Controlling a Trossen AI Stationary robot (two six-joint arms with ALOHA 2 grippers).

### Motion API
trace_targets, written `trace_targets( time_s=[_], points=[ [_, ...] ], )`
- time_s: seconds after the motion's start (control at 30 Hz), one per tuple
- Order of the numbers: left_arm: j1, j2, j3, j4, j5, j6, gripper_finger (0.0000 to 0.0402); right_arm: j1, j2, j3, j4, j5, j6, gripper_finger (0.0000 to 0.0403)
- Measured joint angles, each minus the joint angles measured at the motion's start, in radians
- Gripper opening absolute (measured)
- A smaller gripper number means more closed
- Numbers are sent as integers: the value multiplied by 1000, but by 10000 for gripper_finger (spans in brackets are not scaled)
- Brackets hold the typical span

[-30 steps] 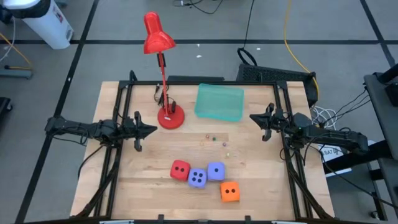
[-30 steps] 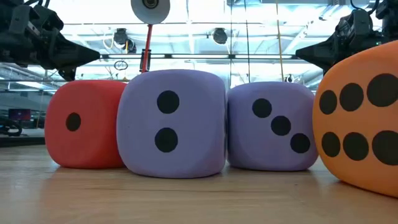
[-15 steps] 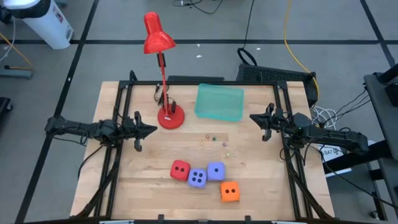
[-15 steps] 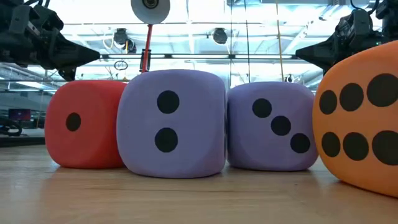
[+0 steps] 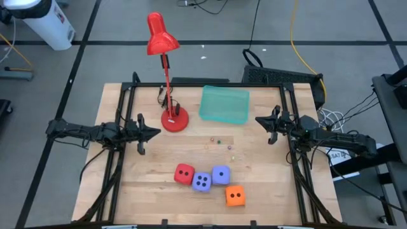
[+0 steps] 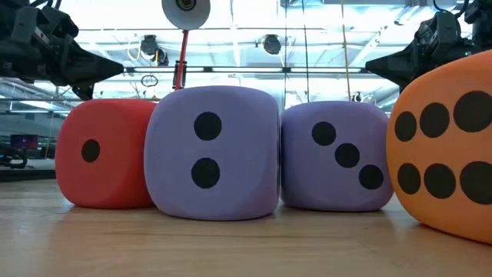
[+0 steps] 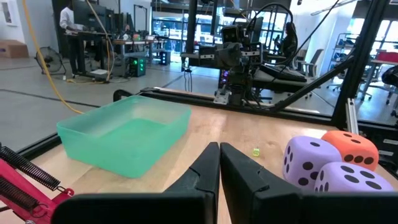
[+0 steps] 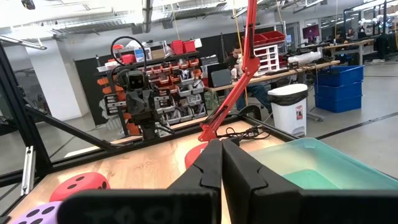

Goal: Pick & Place Dice
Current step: Put the big orange dice into the green bin

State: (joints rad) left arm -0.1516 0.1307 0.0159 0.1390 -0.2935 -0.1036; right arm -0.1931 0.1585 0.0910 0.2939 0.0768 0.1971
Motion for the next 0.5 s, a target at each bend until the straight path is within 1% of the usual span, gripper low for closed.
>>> trace_targets(
  time_s=[0.17, 0.4, 0.5],
  points=[
    [0, 0, 0, 9, 0, 39, 21, 0, 0, 0, 0, 0, 0, 0],
    [0, -1, 0, 113, -2, 39, 21, 0, 0, 0, 25, 0, 3, 0],
    [0, 0, 0, 144, 5, 65, 21, 0, 0, 0, 40, 0, 1, 0]
  ],
)
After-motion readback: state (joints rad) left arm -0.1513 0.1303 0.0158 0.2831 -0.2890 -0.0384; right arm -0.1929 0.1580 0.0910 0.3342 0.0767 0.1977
